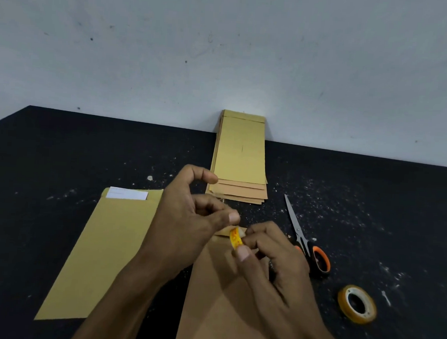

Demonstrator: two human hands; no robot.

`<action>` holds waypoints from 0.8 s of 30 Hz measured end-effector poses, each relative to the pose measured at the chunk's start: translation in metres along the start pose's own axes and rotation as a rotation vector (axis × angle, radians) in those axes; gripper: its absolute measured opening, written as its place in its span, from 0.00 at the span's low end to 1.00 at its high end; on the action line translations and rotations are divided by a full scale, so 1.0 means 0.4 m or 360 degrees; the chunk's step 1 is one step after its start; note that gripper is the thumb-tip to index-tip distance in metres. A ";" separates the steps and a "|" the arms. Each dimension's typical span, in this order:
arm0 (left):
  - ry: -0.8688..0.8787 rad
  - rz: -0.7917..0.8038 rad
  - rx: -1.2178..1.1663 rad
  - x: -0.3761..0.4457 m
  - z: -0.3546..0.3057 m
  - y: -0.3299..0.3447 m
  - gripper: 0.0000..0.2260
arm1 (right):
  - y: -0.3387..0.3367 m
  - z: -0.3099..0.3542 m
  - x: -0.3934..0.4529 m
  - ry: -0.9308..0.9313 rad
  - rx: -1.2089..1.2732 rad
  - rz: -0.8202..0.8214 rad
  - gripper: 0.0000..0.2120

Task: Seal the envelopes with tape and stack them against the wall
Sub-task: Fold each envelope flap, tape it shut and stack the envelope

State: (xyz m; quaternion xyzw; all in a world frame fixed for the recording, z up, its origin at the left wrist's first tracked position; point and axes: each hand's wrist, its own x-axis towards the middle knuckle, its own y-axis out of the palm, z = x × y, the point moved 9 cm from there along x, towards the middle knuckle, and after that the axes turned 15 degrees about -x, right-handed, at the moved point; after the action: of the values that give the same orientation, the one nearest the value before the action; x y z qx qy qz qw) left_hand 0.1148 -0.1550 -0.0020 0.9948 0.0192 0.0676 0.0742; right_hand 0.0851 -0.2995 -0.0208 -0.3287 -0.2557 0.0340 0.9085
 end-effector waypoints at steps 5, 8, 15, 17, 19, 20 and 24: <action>0.0230 -0.0147 0.0090 0.014 -0.056 -0.036 0.22 | -0.002 -0.016 0.003 0.0142 0.0057 0.0015 0.18; 0.0225 -0.0059 0.0092 0.016 -0.074 -0.015 0.25 | -0.015 -0.025 0.001 0.0185 0.0065 -0.0075 0.18; 0.0146 0.0082 0.0091 0.008 -0.055 0.031 0.42 | -0.029 -0.007 0.003 0.0024 -0.0156 -0.0164 0.10; 0.0188 0.0072 0.0127 0.009 -0.057 0.035 0.42 | -0.033 -0.003 0.002 0.0006 -0.0176 -0.0163 0.10; 0.0209 0.0085 0.0137 0.011 -0.061 0.039 0.41 | -0.041 -0.001 -0.001 0.0017 -0.0199 -0.0142 0.13; 0.0209 0.0098 0.0136 0.013 -0.063 0.042 0.41 | -0.048 -0.004 -0.002 0.0056 -0.0200 -0.0134 0.14; 0.0116 0.0218 0.0167 0.016 -0.053 0.068 0.41 | -0.130 -0.051 -0.005 0.0391 -0.0685 -0.0309 0.09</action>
State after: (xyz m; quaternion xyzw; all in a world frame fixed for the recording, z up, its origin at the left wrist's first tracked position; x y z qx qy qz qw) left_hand 0.1191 -0.1784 0.0236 0.9931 -0.0428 0.1075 0.0164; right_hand 0.0878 -0.3526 -0.0030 -0.4900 -0.1752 -0.1485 0.8409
